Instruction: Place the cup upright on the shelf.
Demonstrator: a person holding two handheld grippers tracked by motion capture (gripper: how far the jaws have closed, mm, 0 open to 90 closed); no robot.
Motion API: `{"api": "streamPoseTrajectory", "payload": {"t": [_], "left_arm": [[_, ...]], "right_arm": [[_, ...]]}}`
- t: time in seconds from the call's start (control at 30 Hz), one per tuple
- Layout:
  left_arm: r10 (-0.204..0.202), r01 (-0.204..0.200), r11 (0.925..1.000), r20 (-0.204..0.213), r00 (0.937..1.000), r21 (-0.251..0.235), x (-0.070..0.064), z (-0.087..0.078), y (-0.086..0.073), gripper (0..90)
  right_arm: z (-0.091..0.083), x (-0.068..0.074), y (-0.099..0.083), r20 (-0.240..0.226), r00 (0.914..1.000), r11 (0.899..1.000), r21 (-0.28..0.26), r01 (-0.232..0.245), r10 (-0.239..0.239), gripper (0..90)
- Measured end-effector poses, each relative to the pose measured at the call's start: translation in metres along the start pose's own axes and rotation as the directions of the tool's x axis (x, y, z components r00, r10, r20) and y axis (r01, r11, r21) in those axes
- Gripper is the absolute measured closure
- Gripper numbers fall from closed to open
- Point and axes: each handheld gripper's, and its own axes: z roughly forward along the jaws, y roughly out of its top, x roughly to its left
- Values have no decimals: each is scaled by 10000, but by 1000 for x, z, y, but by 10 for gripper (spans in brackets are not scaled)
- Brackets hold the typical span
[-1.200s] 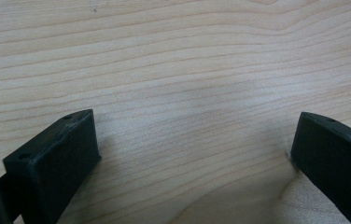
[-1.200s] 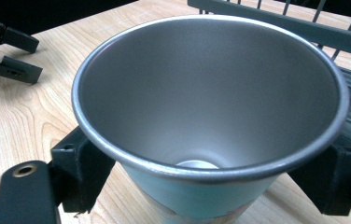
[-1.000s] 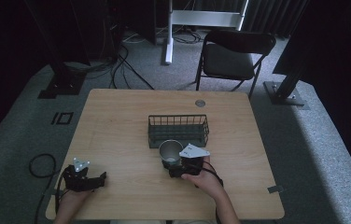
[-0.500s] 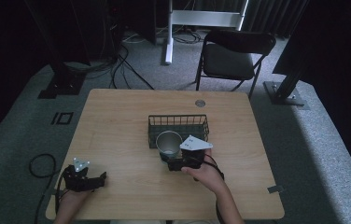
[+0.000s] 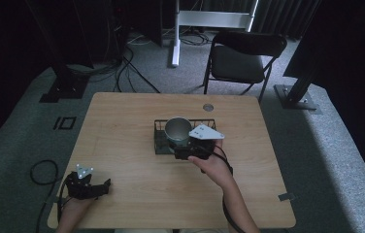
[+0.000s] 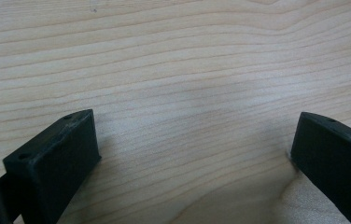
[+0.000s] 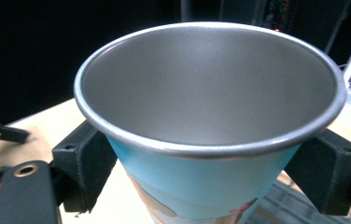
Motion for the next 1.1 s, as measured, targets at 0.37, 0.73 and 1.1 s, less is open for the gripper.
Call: {"api": "streamPoseTrajectory", "payload": {"t": [0.37, 0.73, 1.1], "left_arm": [[-20, 20, 10000, 10, 10000, 4, 0, 0, 0, 14], [-8, 8, 10000, 27, 10000, -6, 0, 0, 0, 14], [15, -15, 10000, 28, 10000, 16, 0, 0, 0, 14]], "right_arm": [[17, -24, 15, 2006, 9753, 9945, -667, -812, 930, 152], [40, -34, 4, 3029, 9446, 9919, -294, -1235, 1266, 152], [55, -40, -22, 3388, 9263, 9840, 84, -1779, 1646, 152]]}}
